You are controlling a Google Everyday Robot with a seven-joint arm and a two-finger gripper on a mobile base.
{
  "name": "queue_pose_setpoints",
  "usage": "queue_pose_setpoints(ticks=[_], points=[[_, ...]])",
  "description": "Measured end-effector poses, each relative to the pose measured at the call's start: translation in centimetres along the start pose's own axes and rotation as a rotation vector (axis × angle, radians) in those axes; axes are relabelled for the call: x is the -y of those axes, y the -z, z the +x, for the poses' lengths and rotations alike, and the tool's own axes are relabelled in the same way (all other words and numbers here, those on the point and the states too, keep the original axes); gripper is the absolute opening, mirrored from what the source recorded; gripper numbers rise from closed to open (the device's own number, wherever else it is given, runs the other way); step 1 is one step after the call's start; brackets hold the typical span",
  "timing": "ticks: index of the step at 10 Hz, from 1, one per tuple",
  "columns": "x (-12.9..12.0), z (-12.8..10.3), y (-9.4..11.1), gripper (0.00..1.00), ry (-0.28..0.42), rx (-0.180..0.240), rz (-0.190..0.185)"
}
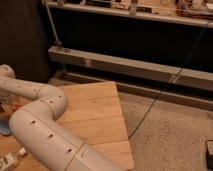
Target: Place the pepper on the white sponge
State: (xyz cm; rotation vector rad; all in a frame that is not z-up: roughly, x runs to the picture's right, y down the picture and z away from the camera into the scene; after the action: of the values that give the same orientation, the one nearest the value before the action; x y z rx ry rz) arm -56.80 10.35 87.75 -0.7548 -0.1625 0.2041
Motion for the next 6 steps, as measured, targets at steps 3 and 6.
queue_pose_setpoints(ticks=[3, 6], points=[[0.1, 0.0, -1.0, 0.65, 0.011, -0.018, -0.002], [0.2, 0.2, -1.8, 0.65, 0.019, -0.034, -0.002]])
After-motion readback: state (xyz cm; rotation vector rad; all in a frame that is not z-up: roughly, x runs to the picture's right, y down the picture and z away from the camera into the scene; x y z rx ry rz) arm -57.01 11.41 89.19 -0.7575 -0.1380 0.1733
